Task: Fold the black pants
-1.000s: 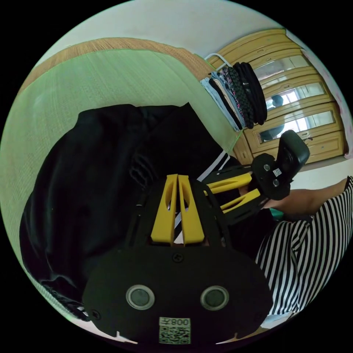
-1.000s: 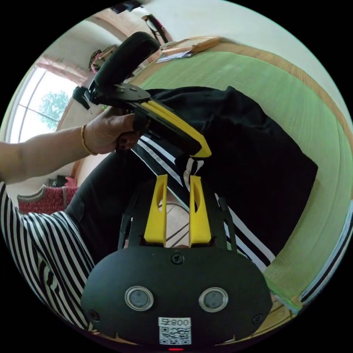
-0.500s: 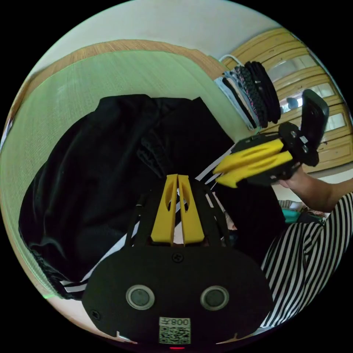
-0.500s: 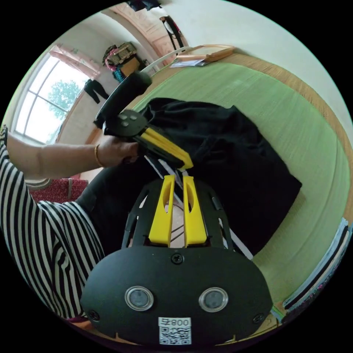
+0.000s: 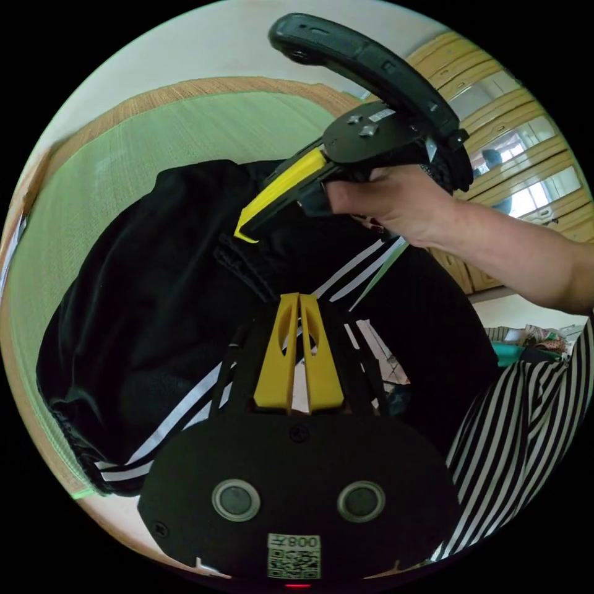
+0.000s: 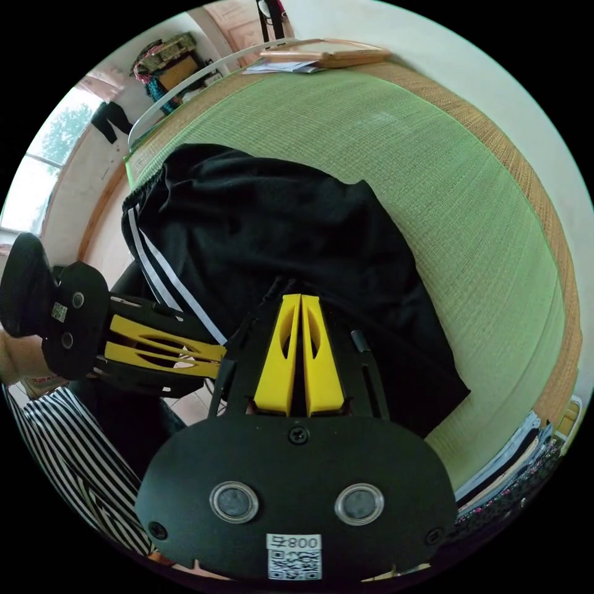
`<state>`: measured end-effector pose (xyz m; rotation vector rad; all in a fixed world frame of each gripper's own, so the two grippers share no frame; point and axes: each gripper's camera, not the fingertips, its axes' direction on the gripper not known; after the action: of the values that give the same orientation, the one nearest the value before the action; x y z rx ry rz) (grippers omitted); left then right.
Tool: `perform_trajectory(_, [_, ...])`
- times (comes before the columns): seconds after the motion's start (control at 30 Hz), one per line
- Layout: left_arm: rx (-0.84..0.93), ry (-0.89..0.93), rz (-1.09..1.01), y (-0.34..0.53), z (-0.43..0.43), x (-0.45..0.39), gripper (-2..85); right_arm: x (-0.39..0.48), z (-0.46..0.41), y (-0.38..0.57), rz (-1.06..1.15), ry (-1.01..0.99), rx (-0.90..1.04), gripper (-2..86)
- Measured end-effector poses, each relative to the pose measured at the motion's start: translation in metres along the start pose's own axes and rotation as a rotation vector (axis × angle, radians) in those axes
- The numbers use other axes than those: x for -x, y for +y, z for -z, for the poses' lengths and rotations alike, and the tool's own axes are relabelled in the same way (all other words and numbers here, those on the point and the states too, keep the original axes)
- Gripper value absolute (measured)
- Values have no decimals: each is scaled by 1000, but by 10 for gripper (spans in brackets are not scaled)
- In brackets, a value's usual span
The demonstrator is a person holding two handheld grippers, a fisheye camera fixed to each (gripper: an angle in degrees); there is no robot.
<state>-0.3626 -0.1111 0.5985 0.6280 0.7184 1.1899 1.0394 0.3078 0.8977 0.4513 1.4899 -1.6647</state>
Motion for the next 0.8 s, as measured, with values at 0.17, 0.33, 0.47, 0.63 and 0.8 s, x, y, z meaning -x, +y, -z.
perform_trajectory(0.17, [-41, -91, -91, 8, 0, -46, 1, -3, 44, 18, -24, -18, -87, 2])
perform_trajectory(0.33, [56, -22, -50, 11, -45, -58, 1, -8, 38, 43, -58, -126, 10, 2])
perform_trajectory(0.47, [-16, -94, -48, 16, -41, -83, 1, -8, 78, 70, -82, -101, -74, 2])
perform_trajectory(0.63, [41, -69, 1, 18, -79, -91, 2, -5, 77, 98, -109, -168, -17, 5])
perform_trajectory(0.8, [8, -115, 12, 20, -88, -122, 7, -16, 119, 120, -182, -162, -93, 17])
